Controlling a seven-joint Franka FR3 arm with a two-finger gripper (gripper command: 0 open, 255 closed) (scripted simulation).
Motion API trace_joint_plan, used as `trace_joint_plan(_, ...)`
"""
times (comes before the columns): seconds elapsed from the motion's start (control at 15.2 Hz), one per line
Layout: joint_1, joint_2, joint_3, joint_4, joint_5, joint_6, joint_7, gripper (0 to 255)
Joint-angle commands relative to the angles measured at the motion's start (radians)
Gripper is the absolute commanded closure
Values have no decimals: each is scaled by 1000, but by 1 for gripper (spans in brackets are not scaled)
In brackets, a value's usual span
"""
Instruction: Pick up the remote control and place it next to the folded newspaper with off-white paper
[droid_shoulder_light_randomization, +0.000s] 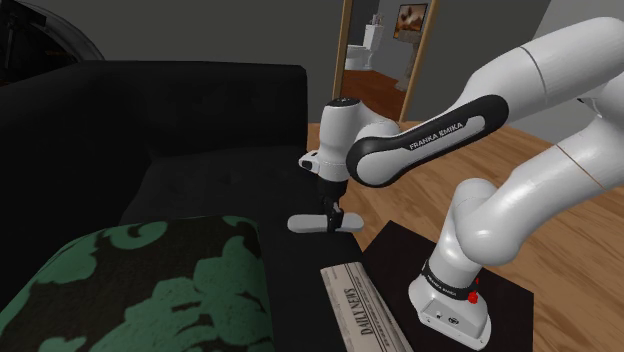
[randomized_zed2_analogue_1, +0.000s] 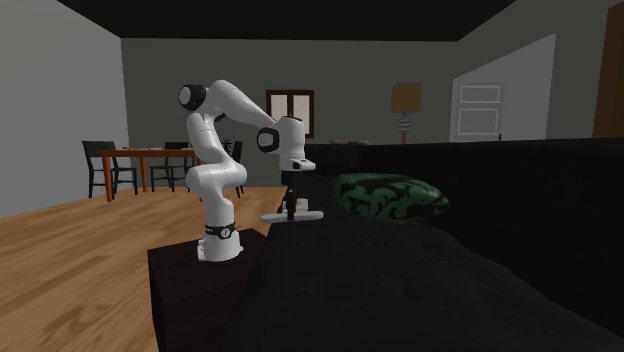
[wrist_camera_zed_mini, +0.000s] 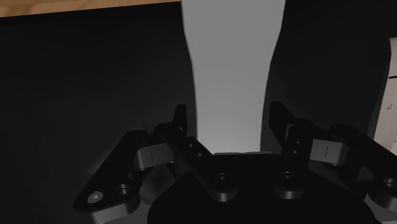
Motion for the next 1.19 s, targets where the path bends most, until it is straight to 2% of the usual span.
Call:
trace_joint_plan(0.0,0,0,0,0,0,1,0,255)
trace_joint_plan(0.07,0,0,0,0,0,1,0,255)
trace_joint_plan(0.13,0,0,0,0,0,1,0,0)
trace_joint_plan(0.46,0,0,0,0,0,1,0,0)
trace_joint_plan(0.73,1,-69,-13,86,-4,-154,-2,0)
trace_joint_plan(1.12,1,-69,-13,86,-4,-154,-2,0)
